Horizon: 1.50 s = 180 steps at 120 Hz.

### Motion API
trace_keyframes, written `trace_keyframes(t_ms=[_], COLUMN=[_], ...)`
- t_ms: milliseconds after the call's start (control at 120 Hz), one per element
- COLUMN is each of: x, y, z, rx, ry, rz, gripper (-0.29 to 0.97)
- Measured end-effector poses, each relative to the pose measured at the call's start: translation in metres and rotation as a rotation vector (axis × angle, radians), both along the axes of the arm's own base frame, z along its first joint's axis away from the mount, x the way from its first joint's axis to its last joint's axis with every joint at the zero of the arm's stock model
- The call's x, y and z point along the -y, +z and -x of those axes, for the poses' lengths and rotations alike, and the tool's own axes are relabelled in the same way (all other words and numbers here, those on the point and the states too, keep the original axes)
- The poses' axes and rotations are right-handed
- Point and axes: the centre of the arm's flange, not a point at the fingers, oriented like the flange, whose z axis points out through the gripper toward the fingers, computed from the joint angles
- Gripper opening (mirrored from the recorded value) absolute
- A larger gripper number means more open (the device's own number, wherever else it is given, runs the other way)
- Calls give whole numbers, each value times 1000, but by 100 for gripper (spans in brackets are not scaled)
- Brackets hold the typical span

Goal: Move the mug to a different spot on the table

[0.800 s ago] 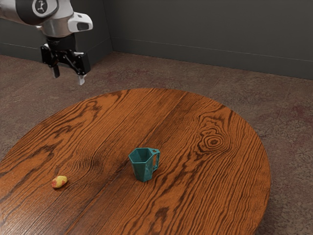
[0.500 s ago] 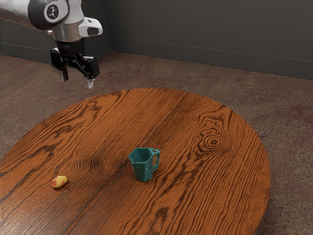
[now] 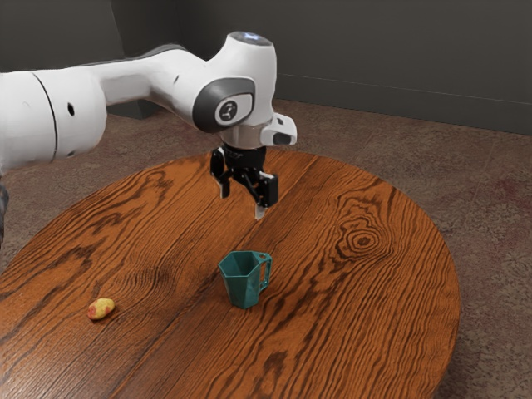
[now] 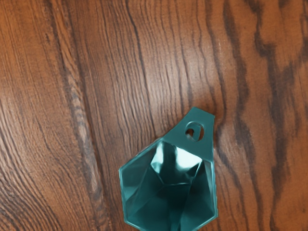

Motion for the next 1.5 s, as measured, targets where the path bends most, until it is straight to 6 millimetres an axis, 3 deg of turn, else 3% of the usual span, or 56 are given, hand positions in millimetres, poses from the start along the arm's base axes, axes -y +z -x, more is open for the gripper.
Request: trace_keyframes(t_ms=[600, 933, 1500], x=[9, 19, 4], y=[-120, -137, -168], z=[-31, -30, -21], rx=[-46, -63, -132], ry=[-166, -291, -363], rz=[2, -10, -2], gripper=[68, 68, 68])
